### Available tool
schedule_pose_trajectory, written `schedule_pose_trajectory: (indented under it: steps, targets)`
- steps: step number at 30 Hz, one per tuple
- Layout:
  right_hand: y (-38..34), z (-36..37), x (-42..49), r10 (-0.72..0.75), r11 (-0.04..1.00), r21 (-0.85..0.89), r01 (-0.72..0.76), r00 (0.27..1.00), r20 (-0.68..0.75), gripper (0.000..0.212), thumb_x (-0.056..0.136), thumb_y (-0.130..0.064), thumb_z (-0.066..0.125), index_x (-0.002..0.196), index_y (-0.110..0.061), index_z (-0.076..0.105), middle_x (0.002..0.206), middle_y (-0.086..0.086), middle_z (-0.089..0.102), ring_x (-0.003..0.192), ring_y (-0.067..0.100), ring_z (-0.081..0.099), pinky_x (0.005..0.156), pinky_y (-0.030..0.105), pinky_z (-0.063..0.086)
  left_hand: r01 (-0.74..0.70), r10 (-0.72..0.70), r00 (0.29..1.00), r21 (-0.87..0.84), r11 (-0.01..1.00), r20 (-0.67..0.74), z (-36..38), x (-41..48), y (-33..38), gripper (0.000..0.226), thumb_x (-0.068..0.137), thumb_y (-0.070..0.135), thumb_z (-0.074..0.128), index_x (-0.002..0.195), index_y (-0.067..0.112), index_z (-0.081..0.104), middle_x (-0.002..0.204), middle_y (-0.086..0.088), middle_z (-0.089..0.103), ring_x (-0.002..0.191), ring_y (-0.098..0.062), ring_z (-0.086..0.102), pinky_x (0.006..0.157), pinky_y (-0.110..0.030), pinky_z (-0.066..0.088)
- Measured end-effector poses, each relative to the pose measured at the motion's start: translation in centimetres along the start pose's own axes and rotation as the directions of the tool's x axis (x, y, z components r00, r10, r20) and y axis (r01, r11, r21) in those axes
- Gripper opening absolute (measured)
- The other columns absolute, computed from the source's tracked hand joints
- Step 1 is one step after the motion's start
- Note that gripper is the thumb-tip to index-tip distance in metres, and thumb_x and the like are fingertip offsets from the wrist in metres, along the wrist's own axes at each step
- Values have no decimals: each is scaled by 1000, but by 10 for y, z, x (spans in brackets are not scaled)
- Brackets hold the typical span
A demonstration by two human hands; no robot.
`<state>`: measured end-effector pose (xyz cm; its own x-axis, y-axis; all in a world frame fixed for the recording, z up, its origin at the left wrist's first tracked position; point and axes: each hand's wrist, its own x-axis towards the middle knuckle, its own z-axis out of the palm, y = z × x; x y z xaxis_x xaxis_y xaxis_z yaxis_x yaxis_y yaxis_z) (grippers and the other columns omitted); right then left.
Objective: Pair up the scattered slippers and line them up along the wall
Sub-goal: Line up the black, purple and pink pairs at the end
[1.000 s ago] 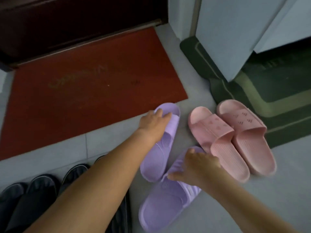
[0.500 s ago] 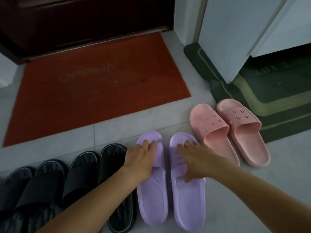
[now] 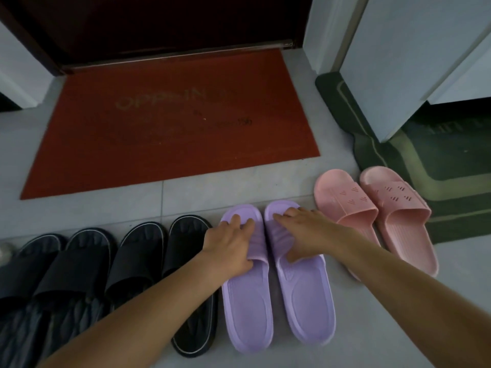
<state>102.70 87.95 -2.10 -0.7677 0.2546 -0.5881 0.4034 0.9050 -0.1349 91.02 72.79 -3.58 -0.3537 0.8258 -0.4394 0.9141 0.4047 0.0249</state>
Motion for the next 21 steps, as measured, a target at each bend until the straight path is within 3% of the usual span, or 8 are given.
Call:
schedule_pose_trajectory:
  steps: [13,17,21]
  targets:
    - [4,7,-2,-30,999,17,30,999,-29,101,73,-53,67,151,-21,11,155,6,23,140,27,25,113,42,25,-7,7,1000,-1,1000,25,-1,3,-2,91,71,51,61,144,21,16,134,-7,37,115,-32,48,71,-36,42]
    - [5,9,-4,-26,999,43,28,998,-49,99,73,-52,66,150,-21,11,155,4,22,140,26,25,112,41,24,-6,5,998,17,1000,65,-9,3,4,106,68,61,63,147,22,5,142,-11,27,122,-33,43,82,-39,44]
    - [12,12,-11,-17,988,155,25,998,-56,105,71,-61,66,151,-23,10,158,1,14,145,23,17,115,39,21,-160,159,987,-118,980,-15,-22,9,19,111,64,69,63,148,26,5,148,-6,21,130,-30,37,93,-41,42]
